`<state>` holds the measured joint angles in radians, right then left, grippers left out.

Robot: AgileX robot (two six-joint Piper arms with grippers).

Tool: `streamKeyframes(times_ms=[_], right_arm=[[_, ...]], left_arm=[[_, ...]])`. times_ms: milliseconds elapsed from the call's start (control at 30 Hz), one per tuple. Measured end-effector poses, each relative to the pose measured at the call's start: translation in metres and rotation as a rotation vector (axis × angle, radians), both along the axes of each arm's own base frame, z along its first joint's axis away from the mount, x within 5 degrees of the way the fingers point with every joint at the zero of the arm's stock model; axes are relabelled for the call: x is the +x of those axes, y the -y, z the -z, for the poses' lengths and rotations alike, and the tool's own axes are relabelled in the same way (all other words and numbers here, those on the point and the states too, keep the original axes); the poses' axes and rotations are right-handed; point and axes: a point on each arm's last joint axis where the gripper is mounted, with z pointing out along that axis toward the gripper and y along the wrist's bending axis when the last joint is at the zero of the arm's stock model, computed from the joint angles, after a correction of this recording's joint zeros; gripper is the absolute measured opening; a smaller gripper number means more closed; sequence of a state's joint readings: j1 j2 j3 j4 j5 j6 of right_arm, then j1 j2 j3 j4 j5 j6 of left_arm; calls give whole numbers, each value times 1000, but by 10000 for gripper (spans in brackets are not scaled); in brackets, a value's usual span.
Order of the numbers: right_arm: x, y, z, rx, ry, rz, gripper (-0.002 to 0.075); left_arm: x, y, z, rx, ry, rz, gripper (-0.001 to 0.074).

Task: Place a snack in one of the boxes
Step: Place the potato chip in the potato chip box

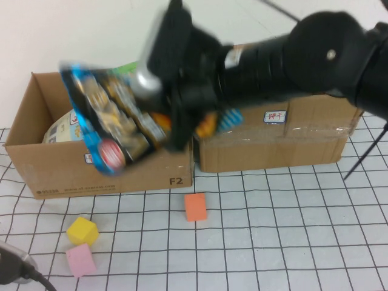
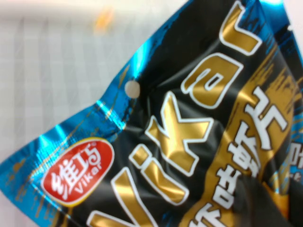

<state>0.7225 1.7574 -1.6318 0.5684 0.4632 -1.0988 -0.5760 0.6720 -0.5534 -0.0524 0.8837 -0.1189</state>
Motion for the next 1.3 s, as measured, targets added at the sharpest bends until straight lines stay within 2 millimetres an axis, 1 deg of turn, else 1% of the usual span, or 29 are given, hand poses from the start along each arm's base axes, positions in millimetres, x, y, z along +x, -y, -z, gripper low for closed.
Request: streamKeyframes(times_ms=[67,133,300,433,533,633,700,833,933,1000,1033,1167,1233,1300], right_arm=[[6,-4,-11,94,42,28,62],[14,-10,-14,157,75,46,62],[39,-33,-10,257,108,57,62],[58,-57,1,287,134,46,62],[66,-78,11,307,143,30,62],[68,-99,18,318,177,2,62],[70,-109,23,308,227,-16,62],[80,-124,47,233,354,-22,62],[90,-128,70,198,381,26,70],[95,-129,79,202,370,60,114],[97,-129,82,212,360,80,156],[100,-129,90,237,323,118,376],[100,-129,90,249,308,123,442],[99,-130,89,262,295,129,474]], left_arm=[[0,0,0,-2,-8,-8,-1],[0,0,0,-1,-11,-9,-1],[-1,-1,1,12,-12,-9,-1],[0,-2,1,20,-8,-9,-1],[0,-2,1,21,-7,-9,-1],[0,-2,1,23,-6,-9,-1],[0,-2,1,25,-5,-9,-1],[0,-2,1,24,-4,-9,-1],[0,-2,1,24,-4,-9,-1],[0,-2,1,24,-4,-9,-1],[0,-2,1,23,-5,-9,-1],[-1,-2,1,19,-7,-9,-1],[-1,-2,1,19,-7,-9,-1],[-1,-2,1,16,-9,-9,-1]])
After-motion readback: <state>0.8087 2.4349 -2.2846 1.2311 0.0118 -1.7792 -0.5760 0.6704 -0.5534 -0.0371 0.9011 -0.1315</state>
